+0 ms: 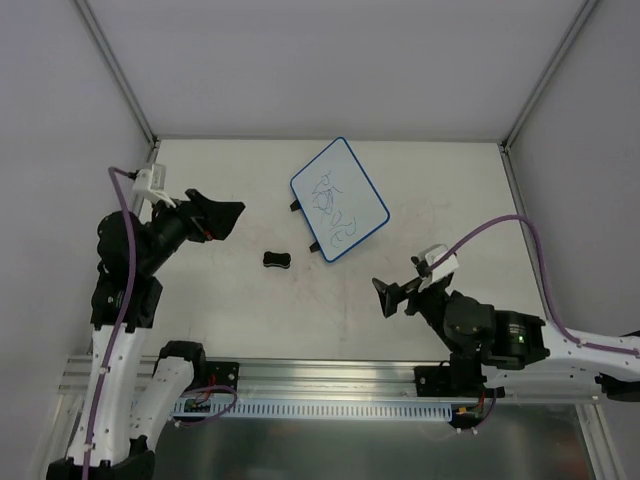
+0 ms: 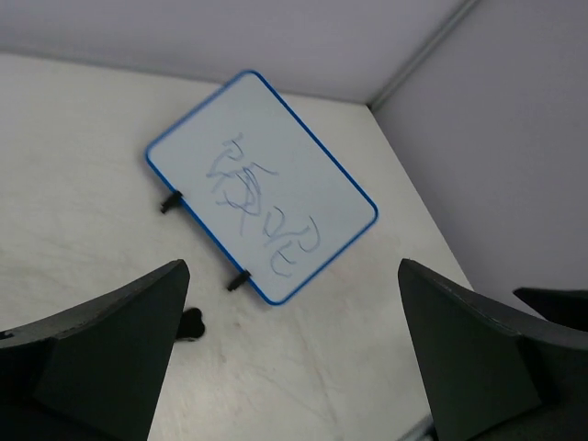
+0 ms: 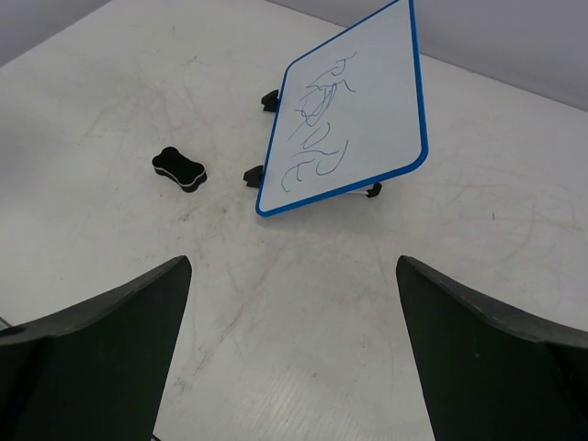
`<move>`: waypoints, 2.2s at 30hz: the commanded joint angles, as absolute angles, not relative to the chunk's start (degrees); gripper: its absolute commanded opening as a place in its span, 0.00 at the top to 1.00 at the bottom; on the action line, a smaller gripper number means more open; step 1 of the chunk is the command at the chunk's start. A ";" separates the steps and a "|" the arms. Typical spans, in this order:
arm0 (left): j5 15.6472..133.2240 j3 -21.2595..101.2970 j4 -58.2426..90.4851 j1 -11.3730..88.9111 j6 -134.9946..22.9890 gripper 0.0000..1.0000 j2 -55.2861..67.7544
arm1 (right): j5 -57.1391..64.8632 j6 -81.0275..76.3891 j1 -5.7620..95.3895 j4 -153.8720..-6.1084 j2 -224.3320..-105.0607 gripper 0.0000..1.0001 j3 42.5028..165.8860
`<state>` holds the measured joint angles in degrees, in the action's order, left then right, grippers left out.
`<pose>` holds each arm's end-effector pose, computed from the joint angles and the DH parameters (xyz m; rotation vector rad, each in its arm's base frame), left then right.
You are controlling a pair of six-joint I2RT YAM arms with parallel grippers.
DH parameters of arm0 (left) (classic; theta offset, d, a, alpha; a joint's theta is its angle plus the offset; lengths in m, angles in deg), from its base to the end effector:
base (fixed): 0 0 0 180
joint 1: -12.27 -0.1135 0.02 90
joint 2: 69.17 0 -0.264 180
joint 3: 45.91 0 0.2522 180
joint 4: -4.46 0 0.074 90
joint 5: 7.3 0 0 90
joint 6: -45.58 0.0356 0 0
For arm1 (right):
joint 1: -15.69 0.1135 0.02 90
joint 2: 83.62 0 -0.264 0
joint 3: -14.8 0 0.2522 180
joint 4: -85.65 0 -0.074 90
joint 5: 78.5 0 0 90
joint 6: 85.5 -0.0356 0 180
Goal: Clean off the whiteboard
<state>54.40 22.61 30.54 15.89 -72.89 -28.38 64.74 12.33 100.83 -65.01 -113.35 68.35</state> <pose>0.1473 -0.0262 0.4064 0.0594 1.6032 -0.8180 0.0383 0.1135 0.3371 -0.6128 1.5156 0.2615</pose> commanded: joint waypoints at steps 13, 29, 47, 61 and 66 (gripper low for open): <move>76.28 16.98 34.04 15.52 -63.32 0.01 -38.32 | 40.30 9.07 93.32 -67.75 -139.06 0.01 77.95; 68.58 19.44 35.63 15.52 -64.72 0.01 -30.35 | 33.92 5.39 80.65 -71.18 -138.04 0.01 76.38; 67.05 14.35 39.14 15.61 -77.38 0.01 -21.54 | 3.07 -19.59 43.55 -98.32 -132.21 0.01 56.69; 70.92 12.41 39.41 15.79 -79.32 0.01 -21.89 | 2.45 -15.54 42.06 -115.91 -147.76 0.01 57.82; 69.78 13.20 40.02 15.79 -77.74 0.01 -20.22 | 2.27 -16.07 41.35 -118.64 -152.16 0.01 59.32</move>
<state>69.75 12.67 39.90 15.91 -78.27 -20.92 3.03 -16.28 42.08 -111.63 -150.53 56.59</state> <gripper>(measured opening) 0.990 0.990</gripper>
